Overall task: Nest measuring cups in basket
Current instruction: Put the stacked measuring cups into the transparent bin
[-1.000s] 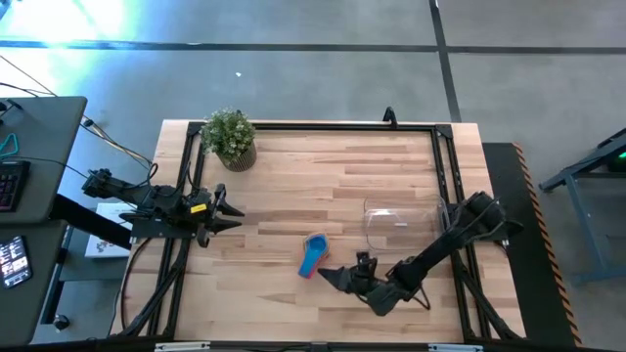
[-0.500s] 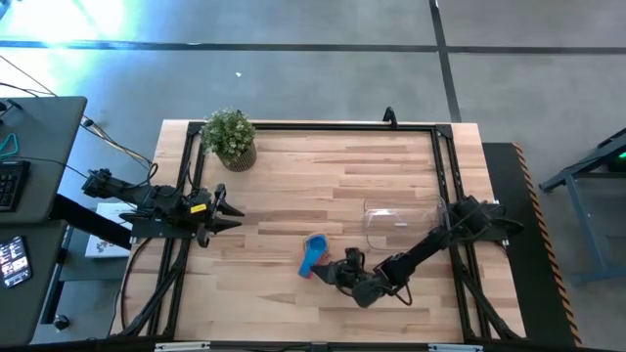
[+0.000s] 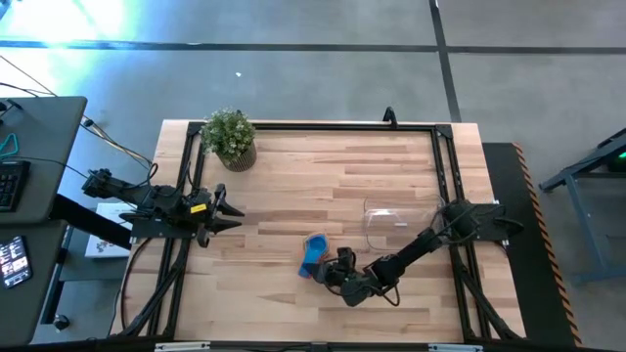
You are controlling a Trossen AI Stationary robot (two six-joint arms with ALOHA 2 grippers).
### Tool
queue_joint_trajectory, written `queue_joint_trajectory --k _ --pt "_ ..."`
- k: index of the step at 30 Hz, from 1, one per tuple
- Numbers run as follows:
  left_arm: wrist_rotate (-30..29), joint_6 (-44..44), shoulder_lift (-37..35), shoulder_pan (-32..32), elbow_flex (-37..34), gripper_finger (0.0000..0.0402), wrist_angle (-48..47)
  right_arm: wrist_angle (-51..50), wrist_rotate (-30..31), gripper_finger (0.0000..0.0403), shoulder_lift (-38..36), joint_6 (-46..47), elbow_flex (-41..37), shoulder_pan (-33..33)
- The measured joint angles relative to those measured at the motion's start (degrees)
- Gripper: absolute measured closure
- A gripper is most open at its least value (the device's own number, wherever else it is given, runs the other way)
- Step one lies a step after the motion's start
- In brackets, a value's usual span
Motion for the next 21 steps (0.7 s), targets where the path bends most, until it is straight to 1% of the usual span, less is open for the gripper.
queue_joint_trajectory --k 3,8,13,16,21 --pt "0.00 0.00 0.00 0.01 0.00 0.0280 0.01 0.92 0.38 0.0086 1.78 0.32 1.38 -0.69" --pt "0.01 0.00 0.00 0.01 0.00 0.0280 0.00 1.42 1.53 0.0086 2.75 -1.19 2.56 -1.42" --pt "0.02 0.00 0.00 0.00 0.00 0.0280 0.00 1.05 -0.13 0.0095 2.75 -1.33 2.72 -2.46" --pt "0.00 0.00 0.01 0.02 0.00 0.0280 0.01 1.06 -0.84 0.0118 2.75 -1.46 2.74 -2.83" --pt "0.00 0.00 0.00 0.00 0.00 0.0280 0.00 1.08 -1.55 0.0181 2.75 -1.59 2.76 -2.87"
